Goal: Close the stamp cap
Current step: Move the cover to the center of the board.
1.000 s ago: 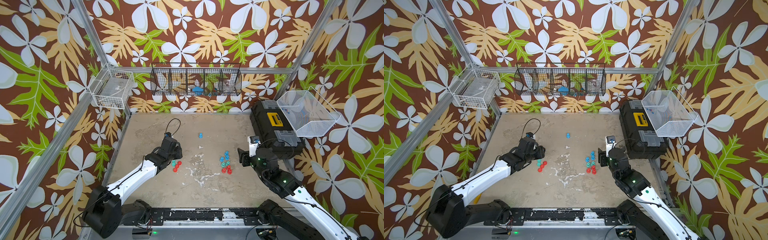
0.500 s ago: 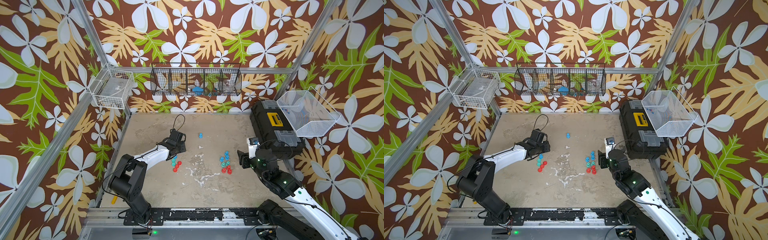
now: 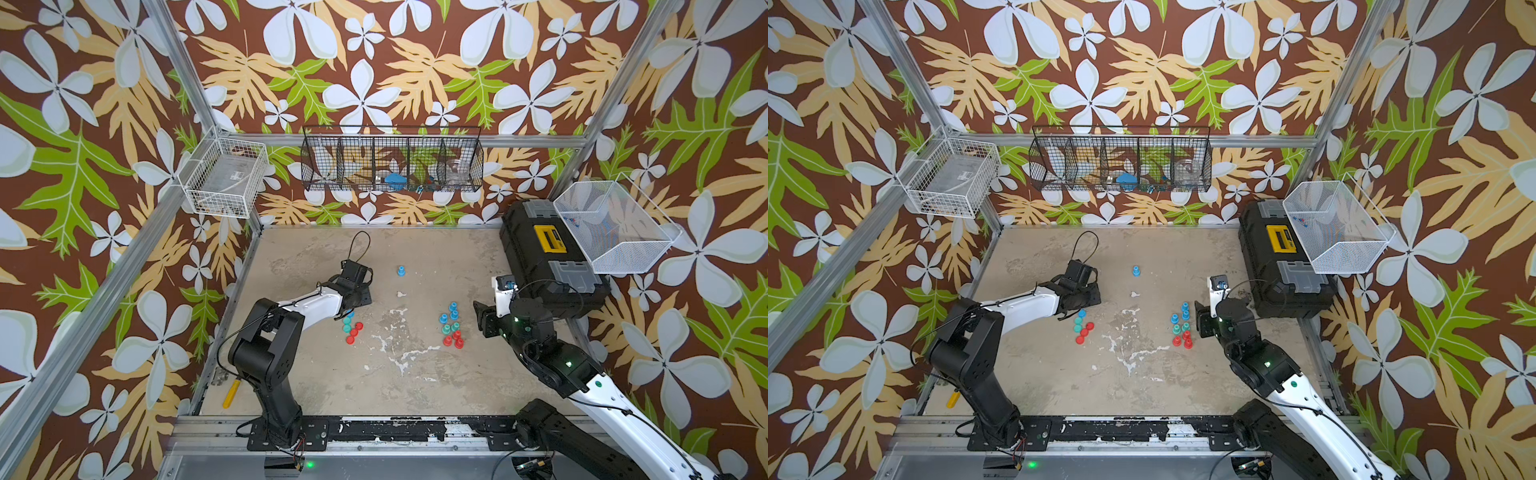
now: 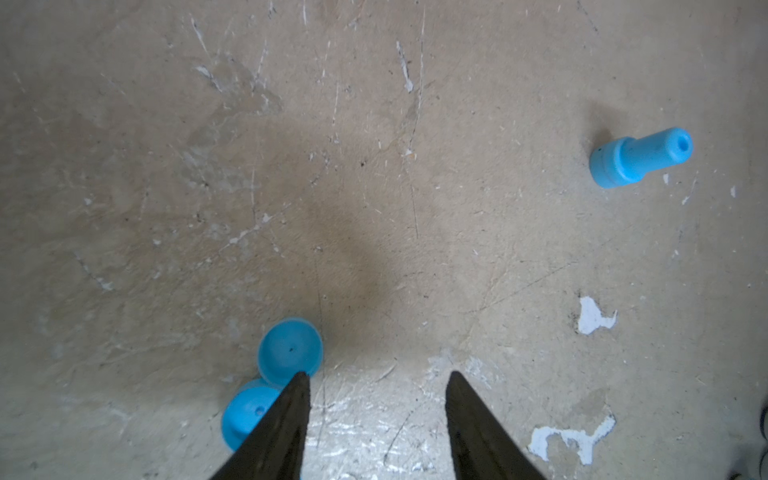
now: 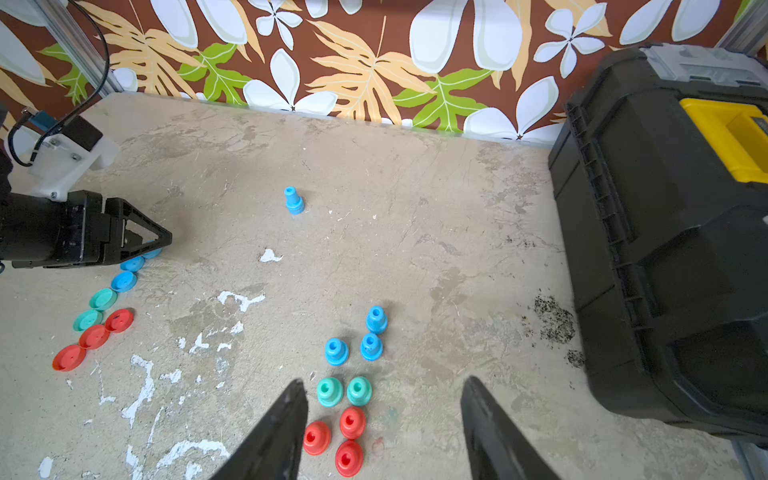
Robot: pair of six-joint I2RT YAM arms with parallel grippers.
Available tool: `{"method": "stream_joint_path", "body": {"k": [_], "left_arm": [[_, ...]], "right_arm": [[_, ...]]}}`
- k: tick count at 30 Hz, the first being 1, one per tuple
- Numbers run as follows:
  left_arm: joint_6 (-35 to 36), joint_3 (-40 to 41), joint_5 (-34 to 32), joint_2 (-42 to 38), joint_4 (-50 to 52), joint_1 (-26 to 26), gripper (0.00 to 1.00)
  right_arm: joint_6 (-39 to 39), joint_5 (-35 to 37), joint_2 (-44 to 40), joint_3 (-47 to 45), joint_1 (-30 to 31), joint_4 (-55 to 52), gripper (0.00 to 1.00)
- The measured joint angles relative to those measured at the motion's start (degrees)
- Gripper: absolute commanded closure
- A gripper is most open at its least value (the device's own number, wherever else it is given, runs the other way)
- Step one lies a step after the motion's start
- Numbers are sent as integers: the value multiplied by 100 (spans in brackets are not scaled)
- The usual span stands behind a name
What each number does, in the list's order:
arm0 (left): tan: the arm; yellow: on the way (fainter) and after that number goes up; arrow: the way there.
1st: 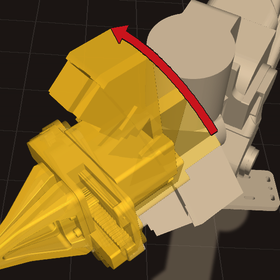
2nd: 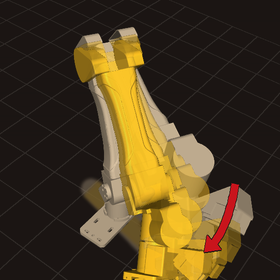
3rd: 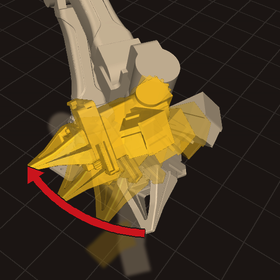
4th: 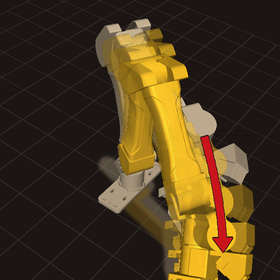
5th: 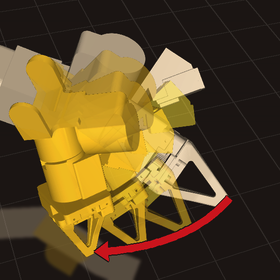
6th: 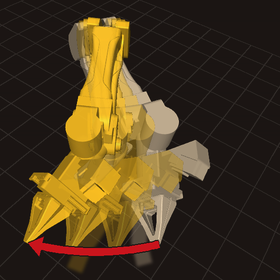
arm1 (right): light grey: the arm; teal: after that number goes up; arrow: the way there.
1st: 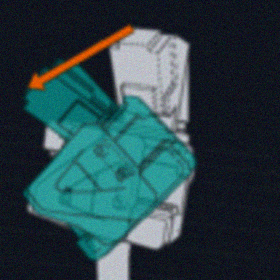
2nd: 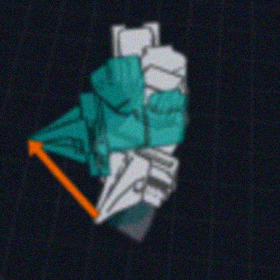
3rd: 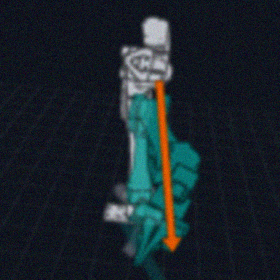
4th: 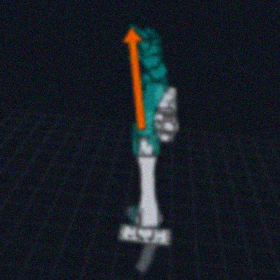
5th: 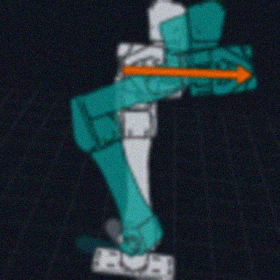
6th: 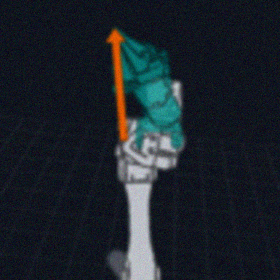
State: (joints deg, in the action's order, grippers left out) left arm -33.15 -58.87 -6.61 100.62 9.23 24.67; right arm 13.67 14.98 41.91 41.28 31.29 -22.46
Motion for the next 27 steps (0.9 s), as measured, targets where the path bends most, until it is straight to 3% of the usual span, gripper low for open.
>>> {"method": "stream_joint_path", "body": {"k": [27], "left_arm": [[28,-151,-90,494,-144,-44,46]], "right_arm": [[94,-133,0,-28,0,4,42]]}}
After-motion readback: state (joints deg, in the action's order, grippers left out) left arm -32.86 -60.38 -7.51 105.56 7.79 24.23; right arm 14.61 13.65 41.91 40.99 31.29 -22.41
